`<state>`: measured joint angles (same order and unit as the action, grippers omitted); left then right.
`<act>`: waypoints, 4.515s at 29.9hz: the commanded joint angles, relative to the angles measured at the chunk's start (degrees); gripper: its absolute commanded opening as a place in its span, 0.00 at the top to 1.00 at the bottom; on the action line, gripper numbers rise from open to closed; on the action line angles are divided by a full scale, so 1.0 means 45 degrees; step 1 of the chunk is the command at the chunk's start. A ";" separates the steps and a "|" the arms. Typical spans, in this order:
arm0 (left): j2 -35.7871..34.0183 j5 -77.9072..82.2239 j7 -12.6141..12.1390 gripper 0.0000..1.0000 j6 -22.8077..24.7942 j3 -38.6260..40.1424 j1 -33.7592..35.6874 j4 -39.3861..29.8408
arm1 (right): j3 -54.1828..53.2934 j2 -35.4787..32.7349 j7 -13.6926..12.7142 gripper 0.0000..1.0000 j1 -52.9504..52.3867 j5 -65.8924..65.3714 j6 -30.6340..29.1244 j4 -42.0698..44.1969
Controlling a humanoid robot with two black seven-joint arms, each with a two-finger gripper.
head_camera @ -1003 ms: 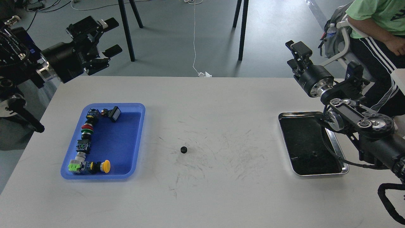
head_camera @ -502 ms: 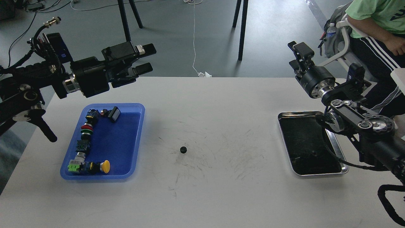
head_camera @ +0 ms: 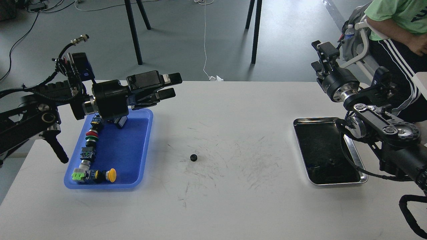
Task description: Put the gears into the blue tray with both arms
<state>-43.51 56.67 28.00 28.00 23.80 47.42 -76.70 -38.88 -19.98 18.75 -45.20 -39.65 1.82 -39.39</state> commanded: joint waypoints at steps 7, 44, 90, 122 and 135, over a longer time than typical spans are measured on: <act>0.1034 0.2909 0.0000 0.04 0.0000 -0.0054 -0.0284 0.0013 | -0.0050 -0.0793 -0.0026 0.12 0.0415 0.1718 -0.0034 0.0004; 0.3045 0.9224 0.0000 0.09 -0.6961 -0.2338 -0.1474 0.0441 | 0.0008 -0.1263 0.0032 0.11 0.0728 0.2384 -0.0014 -0.0016; 0.3848 0.9319 0.0000 0.16 -0.8818 -0.4272 -0.2120 0.3392 | 0.0008 -0.1048 0.0072 0.09 0.1450 0.3088 -0.0112 0.0551; 0.4785 1.0747 0.0000 0.23 -1.0773 -0.5347 -0.2120 0.5365 | 0.0106 -0.1048 0.0072 0.09 0.1333 0.3048 -0.0112 0.0551; 0.4824 1.0727 0.0000 0.31 -1.0773 -0.5367 -0.2081 0.5676 | 0.0145 -0.1048 0.0091 0.09 0.1333 0.3029 -0.0112 0.0551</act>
<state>-22.03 105.00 28.00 -20.48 -0.39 38.09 -51.80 -38.24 -24.61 19.15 -39.17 -25.99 1.33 -36.91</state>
